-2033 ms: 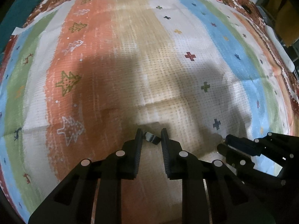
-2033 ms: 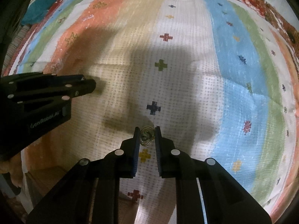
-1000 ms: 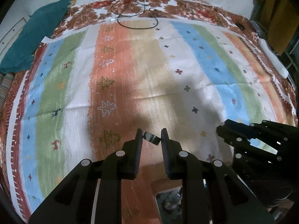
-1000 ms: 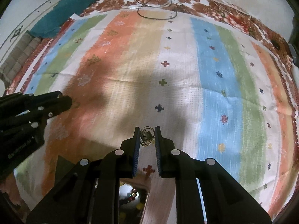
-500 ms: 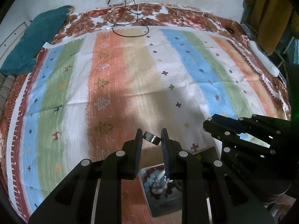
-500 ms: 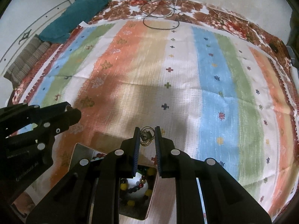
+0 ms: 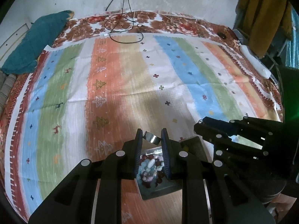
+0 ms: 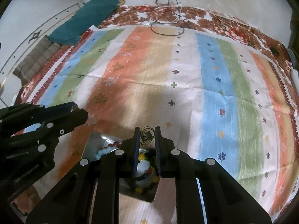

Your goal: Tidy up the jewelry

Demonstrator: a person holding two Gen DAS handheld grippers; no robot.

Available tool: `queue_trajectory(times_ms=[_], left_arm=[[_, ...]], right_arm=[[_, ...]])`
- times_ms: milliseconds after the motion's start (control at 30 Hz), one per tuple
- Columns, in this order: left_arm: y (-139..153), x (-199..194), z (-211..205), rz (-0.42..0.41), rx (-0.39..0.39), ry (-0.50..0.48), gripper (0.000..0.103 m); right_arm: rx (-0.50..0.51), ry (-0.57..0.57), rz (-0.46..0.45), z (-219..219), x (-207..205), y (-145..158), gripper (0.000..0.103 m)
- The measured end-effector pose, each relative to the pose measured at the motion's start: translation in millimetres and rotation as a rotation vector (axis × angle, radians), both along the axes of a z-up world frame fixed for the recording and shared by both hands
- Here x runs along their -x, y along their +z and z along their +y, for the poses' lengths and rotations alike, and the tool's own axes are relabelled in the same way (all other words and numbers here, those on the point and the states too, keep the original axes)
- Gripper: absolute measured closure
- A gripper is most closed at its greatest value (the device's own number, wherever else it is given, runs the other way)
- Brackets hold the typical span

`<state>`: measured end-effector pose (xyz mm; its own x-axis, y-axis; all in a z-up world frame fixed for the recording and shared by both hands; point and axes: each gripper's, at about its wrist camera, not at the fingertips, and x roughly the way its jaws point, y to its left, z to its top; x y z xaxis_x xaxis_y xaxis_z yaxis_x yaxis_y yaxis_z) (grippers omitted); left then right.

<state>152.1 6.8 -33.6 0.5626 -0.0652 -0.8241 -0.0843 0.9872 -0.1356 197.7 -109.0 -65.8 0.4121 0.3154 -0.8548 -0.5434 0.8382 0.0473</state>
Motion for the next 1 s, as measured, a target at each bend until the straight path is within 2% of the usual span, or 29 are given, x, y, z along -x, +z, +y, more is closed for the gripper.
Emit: queue_trajectory(times_ms=[333, 400, 467, 633, 867, 1000], left_arm=[[4.7, 18.6, -5.9, -0.014, 0.041, -0.022, 0.082], [5.1, 19.9, -4.4, -0.018, 0.044, -0.013, 0.075], [5.7, 22.6, -2.4, -0.021, 0.045, -0.002, 0.075], [7.7, 34.4, 1.2, -0.023, 0.053, 0.019, 0.072], [13.9, 64.8, 1.1, -0.047, 0.060, 0.017, 0.060], [16.1, 82.9, 0.7, -0.066, 0.064, 0.011, 0.054]], right_arm=[[-0.021, 0.026, 0.008, -5.4, 21.0, 2.6, 0.086], [-0.021, 0.023, 0.007, -7.6, 23.8, 3.4, 0.082], [-0.023, 0.016, 0.003, -10.1, 25.9, 4.9, 0.072], [-0.025, 0.004, -0.011, -18.9, 33.9, 8.9, 0.066], [-0.062, -0.001, -0.055, -40.0, 57.6, 23.0, 0.053], [-0.058, -0.017, -0.089, -49.9, 68.4, 28.5, 0.051]])
